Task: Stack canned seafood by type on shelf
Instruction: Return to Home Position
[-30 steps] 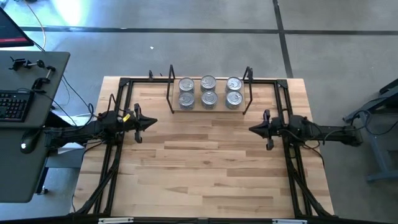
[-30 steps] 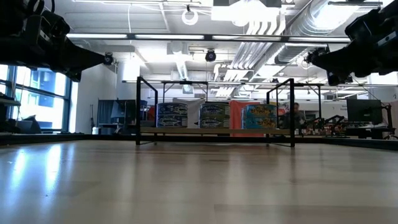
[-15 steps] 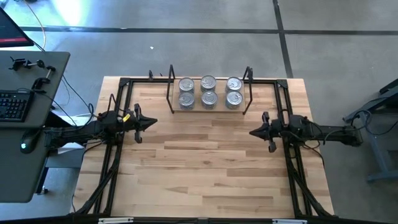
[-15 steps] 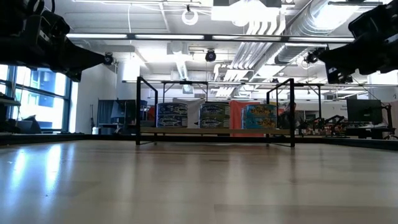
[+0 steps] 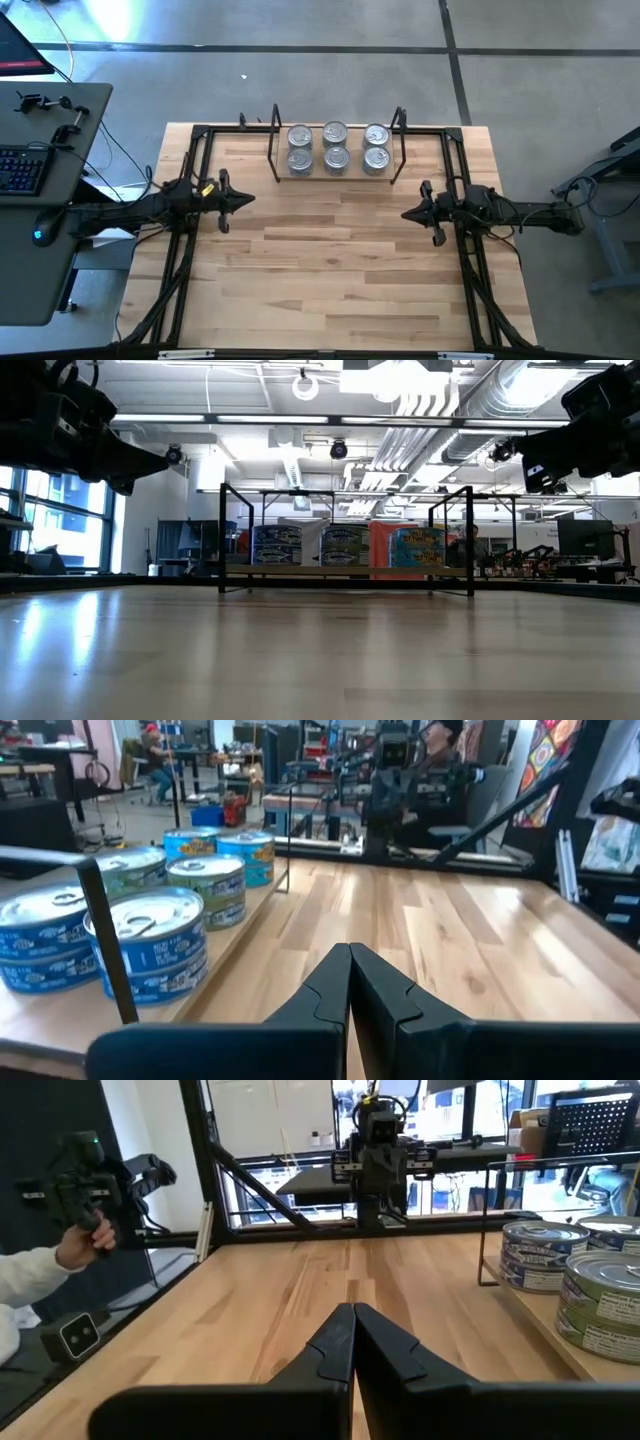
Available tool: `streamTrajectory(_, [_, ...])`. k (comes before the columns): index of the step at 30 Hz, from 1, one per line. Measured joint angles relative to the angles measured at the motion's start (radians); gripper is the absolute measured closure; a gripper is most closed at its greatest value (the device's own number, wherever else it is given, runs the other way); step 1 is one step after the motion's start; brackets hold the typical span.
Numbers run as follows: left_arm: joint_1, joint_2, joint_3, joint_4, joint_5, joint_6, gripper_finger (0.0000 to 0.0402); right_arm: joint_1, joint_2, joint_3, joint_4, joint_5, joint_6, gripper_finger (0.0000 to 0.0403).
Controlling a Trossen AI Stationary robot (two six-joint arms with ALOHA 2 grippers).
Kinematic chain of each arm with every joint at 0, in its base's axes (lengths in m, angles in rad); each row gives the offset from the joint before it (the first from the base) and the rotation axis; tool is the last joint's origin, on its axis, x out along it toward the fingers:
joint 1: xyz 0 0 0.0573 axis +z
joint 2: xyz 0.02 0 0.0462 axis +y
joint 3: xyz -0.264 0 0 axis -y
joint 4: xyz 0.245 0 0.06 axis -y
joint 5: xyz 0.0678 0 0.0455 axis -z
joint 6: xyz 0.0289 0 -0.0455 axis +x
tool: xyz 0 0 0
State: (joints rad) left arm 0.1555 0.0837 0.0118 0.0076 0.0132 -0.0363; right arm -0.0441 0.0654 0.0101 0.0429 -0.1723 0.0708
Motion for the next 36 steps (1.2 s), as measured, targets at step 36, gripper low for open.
streamTrajectory(36, [-0.072, -0.083, 0.000, 0.005, -0.002, -0.065, 0.0401, 0.000, 0.001, -0.001, -0.001, 0.004, -0.027, 0.0403])
